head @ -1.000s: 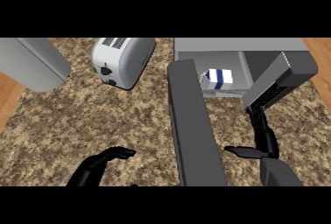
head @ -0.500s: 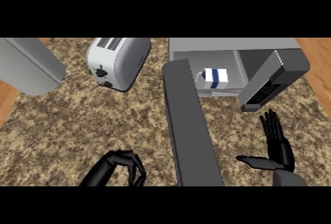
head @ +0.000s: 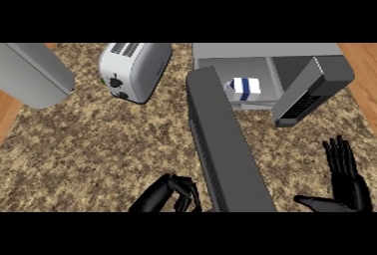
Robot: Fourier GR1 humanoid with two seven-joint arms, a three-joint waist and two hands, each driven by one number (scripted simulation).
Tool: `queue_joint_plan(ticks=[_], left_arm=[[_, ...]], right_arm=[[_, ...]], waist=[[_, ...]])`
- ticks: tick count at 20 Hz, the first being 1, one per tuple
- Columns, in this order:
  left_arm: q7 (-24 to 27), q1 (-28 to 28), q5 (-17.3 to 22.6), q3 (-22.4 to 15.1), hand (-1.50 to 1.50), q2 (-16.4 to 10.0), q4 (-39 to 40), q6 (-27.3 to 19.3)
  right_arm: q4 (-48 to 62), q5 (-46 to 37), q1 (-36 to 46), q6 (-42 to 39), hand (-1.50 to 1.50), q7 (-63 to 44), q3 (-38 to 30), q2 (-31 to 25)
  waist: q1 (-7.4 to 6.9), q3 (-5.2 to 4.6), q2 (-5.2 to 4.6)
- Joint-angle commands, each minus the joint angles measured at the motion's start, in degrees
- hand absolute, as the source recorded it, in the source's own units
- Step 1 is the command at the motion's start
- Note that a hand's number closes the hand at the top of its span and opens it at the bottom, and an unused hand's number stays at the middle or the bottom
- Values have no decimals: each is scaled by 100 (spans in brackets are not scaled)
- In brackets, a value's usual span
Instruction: Pick up the milk, place it into the microwave and close the microwave
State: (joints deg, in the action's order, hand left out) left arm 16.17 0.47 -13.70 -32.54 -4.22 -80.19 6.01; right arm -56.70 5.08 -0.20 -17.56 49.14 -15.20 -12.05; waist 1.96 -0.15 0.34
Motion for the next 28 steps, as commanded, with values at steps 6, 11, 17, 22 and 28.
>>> queue_joint_plan(ticks=[6,11,17,22,28], left_arm=[[205,-1375,676,-1340,150,415,1769,-1384],[12,-2335,1549,-2022,150,419,2114,-1961],[-264,-3004,2260,-2385,150,418,2238,-2648],[-367,-3546,2718,-2207,150,419,2336,-3082],[454,-3720,3457,-1691,-150,420,2026,-3646]], right_arm=[[-2318,907,-1032,-741,-150,-1083,198,-72],[-2889,1147,-1392,-1139,-150,-1013,277,-248],[-3471,1373,-1304,-1101,-150,-1642,471,-326],[-3773,1439,-1272,-1208,-150,-1827,525,-502],[-3930,1651,-1101,-1260,-150,-1843,344,-673]], waist=[[80,-6,-47],[289,-8,-76],[599,-20,-149],[886,-30,-200],[1198,-54,-294]])
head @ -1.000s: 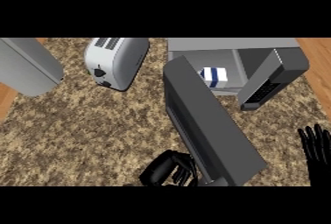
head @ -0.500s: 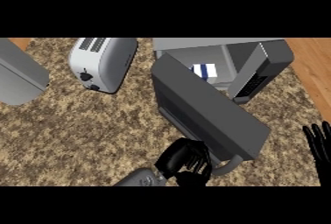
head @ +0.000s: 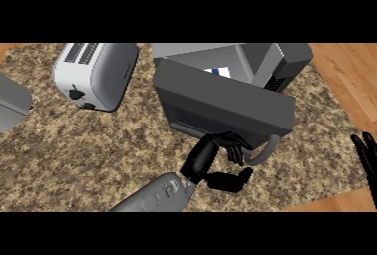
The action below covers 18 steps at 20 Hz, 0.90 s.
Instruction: Pick up the milk, place it into the microwave and close the microwave
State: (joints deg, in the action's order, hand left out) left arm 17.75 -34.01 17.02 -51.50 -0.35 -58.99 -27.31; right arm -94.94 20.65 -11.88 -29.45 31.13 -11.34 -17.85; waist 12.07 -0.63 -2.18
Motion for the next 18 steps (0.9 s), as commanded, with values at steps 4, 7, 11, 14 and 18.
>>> queue_joint_plan(ticks=[4,7,11,14,18], left_arm=[[545,-573,630,244,-150,34,103,-499],[596,-812,896,377,-150,35,250,-538],[749,-1023,1157,432,-150,35,456,-665],[819,-1257,1283,482,-150,35,637,-747],[883,-1547,1454,462,-150,35,812,-812]], right_arm=[[-137,375,270,-122,-150,-179,-55,-122],[-211,455,239,-245,-150,-234,-62,-241],[-288,698,318,-329,-150,-308,-94,-295],[-318,820,433,-399,-150,-437,-85,-412],[-373,1009,595,-481,-150,-591,34,-451]], waist=[[266,10,-109],[479,12,-150],[634,23,-177],[697,24,-217],[779,29,-252]])
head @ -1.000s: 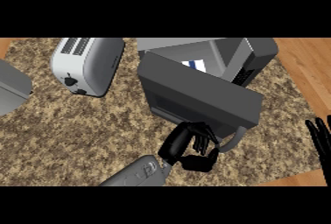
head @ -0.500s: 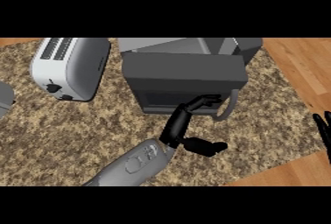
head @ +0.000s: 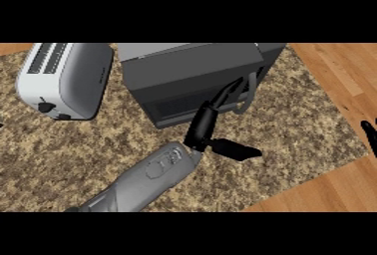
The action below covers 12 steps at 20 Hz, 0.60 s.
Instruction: Pick up the milk, place it into the microwave and close the microwave
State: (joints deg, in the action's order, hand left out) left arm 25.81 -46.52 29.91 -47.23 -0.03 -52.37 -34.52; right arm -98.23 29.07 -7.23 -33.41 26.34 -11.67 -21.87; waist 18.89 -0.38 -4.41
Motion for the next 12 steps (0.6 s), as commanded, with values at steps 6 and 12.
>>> queue_joint_plan(ticks=[6,12], left_arm=[[209,-635,503,139,-150,3,402,-115],[365,-738,711,83,-150,3,612,-239]], right_arm=[[11,399,315,-136,-150,-240,25,-173],[-25,590,471,-196,-150,-400,-15,-362]], waist=[[193,15,-87],[348,13,-120]])
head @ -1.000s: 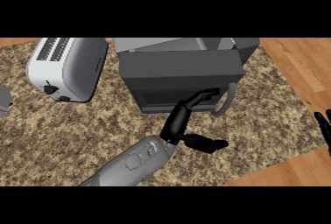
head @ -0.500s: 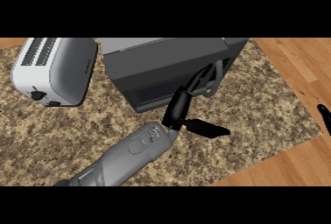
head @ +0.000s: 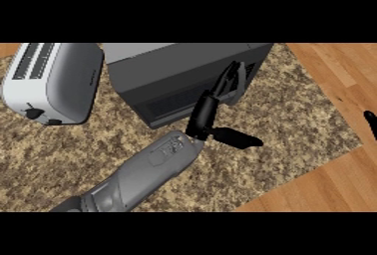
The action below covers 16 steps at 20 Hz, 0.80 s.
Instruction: Pick up the milk, place it into the microwave and close the microwave
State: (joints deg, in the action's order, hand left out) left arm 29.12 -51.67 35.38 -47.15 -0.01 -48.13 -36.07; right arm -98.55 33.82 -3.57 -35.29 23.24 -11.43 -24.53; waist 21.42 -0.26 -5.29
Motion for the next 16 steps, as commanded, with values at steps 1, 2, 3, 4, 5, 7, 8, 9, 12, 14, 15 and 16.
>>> queue_joint_plan(ticks=[1,2,3,4,5,7,8,9,12,14,15,16], left_arm=[[72,-232,235,108,-150,0,209,-52],[85,-271,273,92,-150,0,226,-27],[150,-260,274,63,-150,0,276,-56],[149,-286,327,80,-150,0,292,-72],[194,-296,390,88,-150,-1,263,-65],[247,-308,442,76,-150,-1,322,-101],[323,-237,452,28,-150,-2,336,-156],[347,-325,477,21,-150,-2,331,-97],[442,-327,561,-16,-150,-2,384,-168],[472,-388,637,17,-150,-2,424,-182],[516,-351,671,-9,-150,-2,441,-171],[495,-393,686,-58,-150,-2,448,-193]], right_arm=[[0,142,64,-24,-150,-129,-13,-100],[-5,149,152,-15,-150,-136,-31,-133],[18,208,82,-43,-150,-133,-49,-128],[1,225,148,-9,-150,-178,-46,-151],[48,238,111,-10,-150,-206,-50,-161],[3,311,218,27,-150,-243,-109,-224],[7,344,235,-1,-150,-253,-104,-242],[49,333,297,39,-150,-280,-97,-243],[71,454,287,-12,-150,-377,-121,-343],[65,504,353,-21,-150,-398,-129,-375],[67,533,325,-24,-150,-432,-155,-416],[38,529,402,-61,-150,-444,-118,-446]], waist=[[123,-3,-35],[112,-2,-48],[171,8,-33],[162,1,-45],[194,3,-49],[201,-3,-43],[236,-1,-63],[172,4,-72],[217,6,-44],[208,7,-51],[240,4,-42],[249,9,-50]])
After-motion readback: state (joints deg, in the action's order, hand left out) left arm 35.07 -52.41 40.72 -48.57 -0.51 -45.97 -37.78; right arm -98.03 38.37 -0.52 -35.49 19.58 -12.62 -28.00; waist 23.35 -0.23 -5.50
